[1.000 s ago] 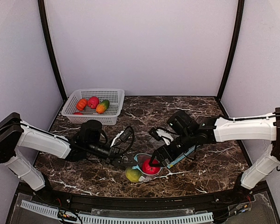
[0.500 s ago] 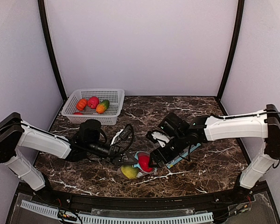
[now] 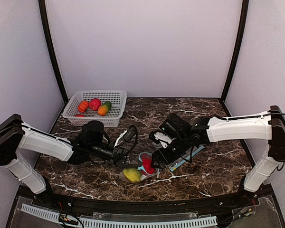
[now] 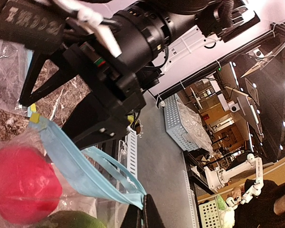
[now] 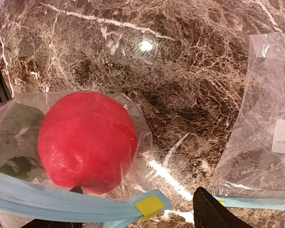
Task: Place the food in the zip-top bag and seal the zipper
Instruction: Adjust the fake vegetable in the zipper food storage bag, then adjust the zipper food storage bag at the center of the board.
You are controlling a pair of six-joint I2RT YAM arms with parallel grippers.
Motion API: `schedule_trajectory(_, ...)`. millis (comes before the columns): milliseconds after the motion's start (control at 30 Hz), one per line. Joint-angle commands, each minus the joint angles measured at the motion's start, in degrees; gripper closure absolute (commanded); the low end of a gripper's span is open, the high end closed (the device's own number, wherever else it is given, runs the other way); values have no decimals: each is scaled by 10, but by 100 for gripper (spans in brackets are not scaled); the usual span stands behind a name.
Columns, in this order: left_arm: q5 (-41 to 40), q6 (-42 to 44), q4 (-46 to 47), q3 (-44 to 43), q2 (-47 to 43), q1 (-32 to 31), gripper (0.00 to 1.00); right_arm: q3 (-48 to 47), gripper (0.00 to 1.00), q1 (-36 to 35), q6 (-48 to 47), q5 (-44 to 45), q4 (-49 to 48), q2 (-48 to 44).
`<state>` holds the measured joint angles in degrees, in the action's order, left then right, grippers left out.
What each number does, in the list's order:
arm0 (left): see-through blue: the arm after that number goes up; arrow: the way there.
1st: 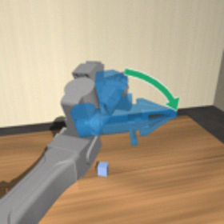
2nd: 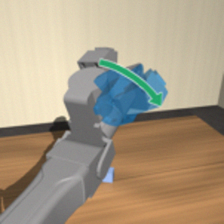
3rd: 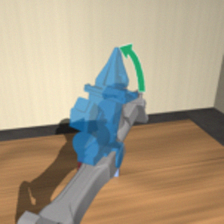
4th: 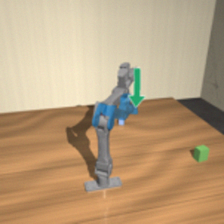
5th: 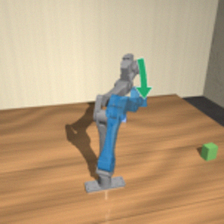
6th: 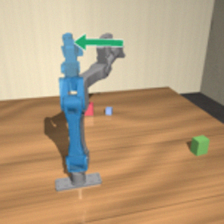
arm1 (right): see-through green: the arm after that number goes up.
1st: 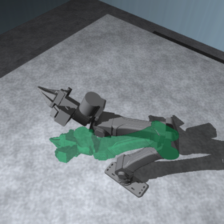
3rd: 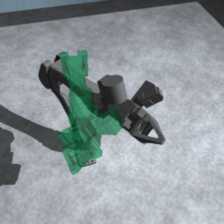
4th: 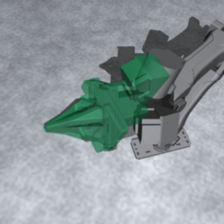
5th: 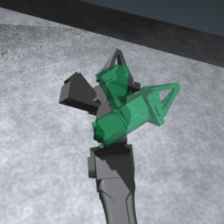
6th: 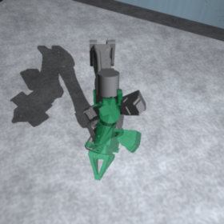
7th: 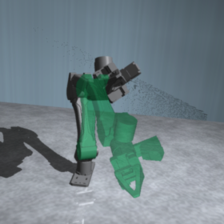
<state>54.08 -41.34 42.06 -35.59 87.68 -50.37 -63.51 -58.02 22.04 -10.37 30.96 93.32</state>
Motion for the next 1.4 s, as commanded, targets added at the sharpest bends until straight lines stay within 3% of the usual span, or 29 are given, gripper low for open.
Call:
schedule_trajectory(0,-17,34,-63,-5,-37,5,99,9,24,3,27,32,-4,-50)
schedule_trajectory(133,-15,43,-87,2,-54,7,99,25,30,4,13,36,-29,-73)
schedule_trajectory(300,-9,40,-88,4,-59,6,99,23,47,4,-5,7,-51,-61)
schedule_trajectory(467,-18,49,-105,3,-66,7,99,23,87,4,-21,-5,-65,-62)
schedule_trajectory(533,-33,70,-145,0,-73,9,99,19,98,4,-27,-6,-61,-70)
schedule_trajectory(733,-167,185,-383,-44,-121,18,99,-30,100,4,-77,1,35,-93)
schedule_trajectory(833,-291,239,-533,-89,-124,18,99,-68,100,2,-96,-4,106,-86)
schedule_trajectory(1000,-338,263,-603,-127,-98,15,97,-106,100,-6,-99,-27,171,-52)
schedule_trajectory(1067,-323,270,-599,-136,-88,10,84,-103,100,-7,-91,-35,164,-40)
schedule_trajectory(1133,-311,281,-594,-147,-81,4,59,-96,100,-7,-84,-41,151,-30)
schedule_trajectory(1267,-317,312,-593,-173,-80,-5,24,-90,100,-6,-75,-68,120,-14)
schedule_trajectory(1367,-344,357,-595,-194,-80,-23,13,-95,100,-7,-76,-77,114,-5)
